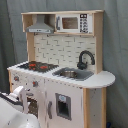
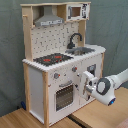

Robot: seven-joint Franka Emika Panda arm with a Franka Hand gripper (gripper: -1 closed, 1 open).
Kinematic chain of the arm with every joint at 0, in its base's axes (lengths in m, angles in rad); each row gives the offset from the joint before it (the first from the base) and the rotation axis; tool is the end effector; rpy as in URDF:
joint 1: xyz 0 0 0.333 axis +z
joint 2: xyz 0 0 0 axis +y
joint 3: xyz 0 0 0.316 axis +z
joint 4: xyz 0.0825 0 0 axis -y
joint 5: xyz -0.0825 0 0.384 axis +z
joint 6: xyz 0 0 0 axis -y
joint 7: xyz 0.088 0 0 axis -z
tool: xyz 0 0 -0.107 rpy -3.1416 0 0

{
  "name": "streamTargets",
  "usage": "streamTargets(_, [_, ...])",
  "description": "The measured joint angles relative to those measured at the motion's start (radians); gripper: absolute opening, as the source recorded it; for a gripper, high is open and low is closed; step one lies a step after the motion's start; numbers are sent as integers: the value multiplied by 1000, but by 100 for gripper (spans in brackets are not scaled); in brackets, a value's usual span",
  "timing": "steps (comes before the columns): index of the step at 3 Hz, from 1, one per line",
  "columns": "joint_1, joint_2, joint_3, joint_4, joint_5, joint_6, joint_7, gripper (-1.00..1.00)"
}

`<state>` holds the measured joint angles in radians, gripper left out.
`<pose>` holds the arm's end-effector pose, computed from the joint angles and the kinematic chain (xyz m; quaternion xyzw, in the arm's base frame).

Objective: Play with the kitchen

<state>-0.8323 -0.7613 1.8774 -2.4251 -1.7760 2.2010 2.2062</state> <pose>0.3042 0.3754 0.2416 0.5993 0.2359 0.7107 0.2830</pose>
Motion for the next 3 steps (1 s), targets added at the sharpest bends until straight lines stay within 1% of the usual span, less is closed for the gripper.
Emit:
streamTargets(1, [-43, 0, 4, 39, 33, 79, 17, 100])
streamTargets(2, [-103, -2, 26, 90, 33, 151, 17, 100])
streamTargets(3, [-162, -2, 50, 139, 32, 211, -11, 100])
